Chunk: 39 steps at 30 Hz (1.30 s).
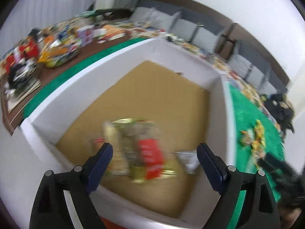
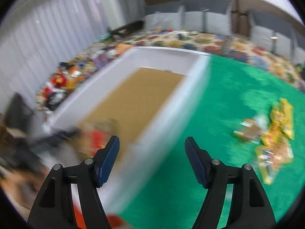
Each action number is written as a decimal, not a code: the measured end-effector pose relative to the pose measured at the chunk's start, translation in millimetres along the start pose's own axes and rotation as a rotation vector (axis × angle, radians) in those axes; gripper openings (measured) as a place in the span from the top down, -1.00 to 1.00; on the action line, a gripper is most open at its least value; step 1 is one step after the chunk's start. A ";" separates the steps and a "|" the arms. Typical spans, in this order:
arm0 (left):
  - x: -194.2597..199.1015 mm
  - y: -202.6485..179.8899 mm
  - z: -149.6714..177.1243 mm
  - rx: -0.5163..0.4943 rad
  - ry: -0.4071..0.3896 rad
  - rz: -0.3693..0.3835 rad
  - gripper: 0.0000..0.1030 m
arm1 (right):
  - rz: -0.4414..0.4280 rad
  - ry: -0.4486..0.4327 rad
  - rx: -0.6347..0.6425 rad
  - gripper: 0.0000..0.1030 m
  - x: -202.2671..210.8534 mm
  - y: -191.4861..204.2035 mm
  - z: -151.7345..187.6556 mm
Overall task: Organize snacks
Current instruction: 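Carry the wafer bar and red-labelled bag into the white box and release both, then move both tools back over the snacks on the bed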
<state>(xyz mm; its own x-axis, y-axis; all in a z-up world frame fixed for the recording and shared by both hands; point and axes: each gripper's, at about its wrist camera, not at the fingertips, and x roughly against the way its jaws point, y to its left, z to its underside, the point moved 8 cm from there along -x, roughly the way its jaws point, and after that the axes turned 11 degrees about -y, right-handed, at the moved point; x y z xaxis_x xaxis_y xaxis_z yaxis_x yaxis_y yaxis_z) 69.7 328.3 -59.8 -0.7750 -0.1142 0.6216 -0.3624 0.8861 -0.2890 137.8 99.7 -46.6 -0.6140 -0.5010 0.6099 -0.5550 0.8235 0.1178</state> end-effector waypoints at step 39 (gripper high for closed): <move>-116.3 -215.2 150.9 -0.480 0.124 0.118 -1.00 | 0.567 0.040 -0.312 -0.72 85.3 -364.0 147.6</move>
<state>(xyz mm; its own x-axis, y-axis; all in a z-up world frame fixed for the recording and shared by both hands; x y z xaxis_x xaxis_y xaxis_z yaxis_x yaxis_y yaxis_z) 159.6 83.1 -179.7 -0.7185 0.0272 0.6950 0.0253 0.9996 -0.0130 204.6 -282.1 -153.1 -0.7394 0.0396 0.6721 0.0419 0.9990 -0.0128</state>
